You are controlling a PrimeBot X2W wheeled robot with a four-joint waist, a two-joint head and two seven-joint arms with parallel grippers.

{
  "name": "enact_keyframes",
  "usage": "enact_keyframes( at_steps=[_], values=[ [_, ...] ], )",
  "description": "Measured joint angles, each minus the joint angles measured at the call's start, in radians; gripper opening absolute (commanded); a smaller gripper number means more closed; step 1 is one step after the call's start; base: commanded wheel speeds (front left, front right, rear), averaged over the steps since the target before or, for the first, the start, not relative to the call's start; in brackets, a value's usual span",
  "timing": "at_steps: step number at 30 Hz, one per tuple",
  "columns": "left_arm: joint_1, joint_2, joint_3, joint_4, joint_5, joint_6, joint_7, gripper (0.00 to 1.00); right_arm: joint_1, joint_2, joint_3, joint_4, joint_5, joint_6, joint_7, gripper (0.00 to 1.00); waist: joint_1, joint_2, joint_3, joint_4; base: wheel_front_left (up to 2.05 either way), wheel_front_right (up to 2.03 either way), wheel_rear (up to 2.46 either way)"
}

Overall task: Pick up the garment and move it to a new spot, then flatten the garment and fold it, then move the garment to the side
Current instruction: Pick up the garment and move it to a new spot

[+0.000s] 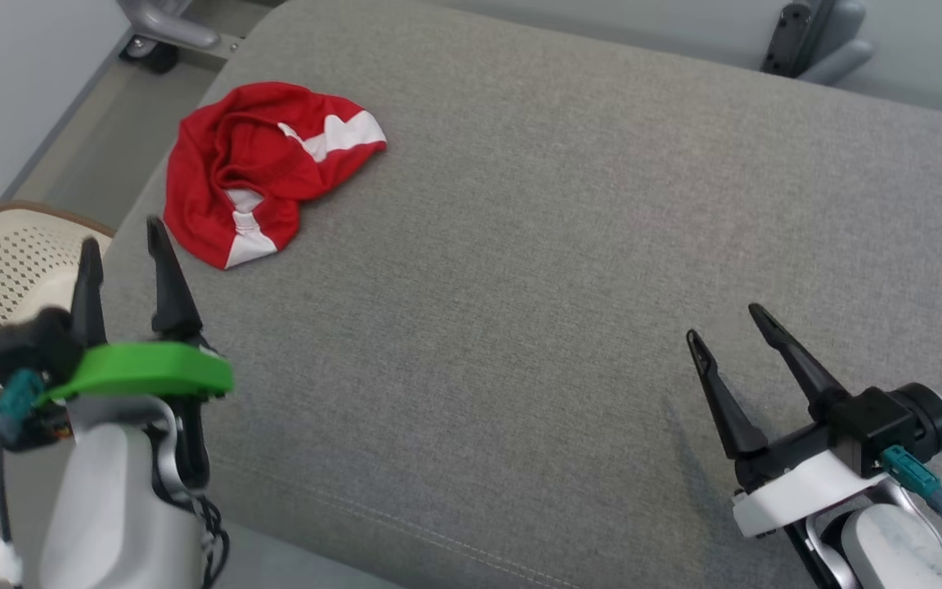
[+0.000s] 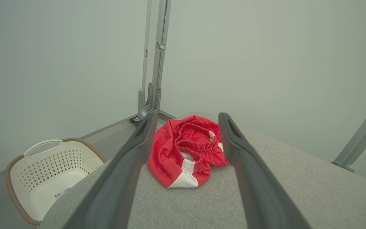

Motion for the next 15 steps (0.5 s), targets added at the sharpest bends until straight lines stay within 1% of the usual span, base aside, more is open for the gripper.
enact_keyframes(
  at_steps=[2,5,11,15],
  values=[
    [-0.097,0.013,0.018,0.059,-0.013,0.0,0.013,1.0,-0.022,-0.021,-0.001,-0.003,-0.001,0.0,0.0,1.0,0.0,0.0,0.035,-0.01,0.0,0.0,0.0],
    [-0.228,0.054,0.042,0.143,-0.032,-0.001,0.044,1.0,-0.047,-0.044,-0.009,-0.009,-0.002,0.0,0.0,1.0,0.0,0.0,0.085,-0.028,0.0,0.0,0.0],
    [-0.441,0.117,0.079,0.323,-0.101,-0.011,0.197,1.0,-0.066,-0.067,-0.033,-0.024,0.0,0.0,0.0,1.0,0.0001,0.0,0.174,-0.07,0.0,0.0,0.0],
    [-0.556,0.148,0.069,0.427,-0.128,-0.035,0.3,1.0,-0.076,-0.081,-0.041,-0.038,-0.003,0.0,0.0,1.0,0.0001,0.0,0.228,-0.096,0.0,0.0,0.0]
  ],
)
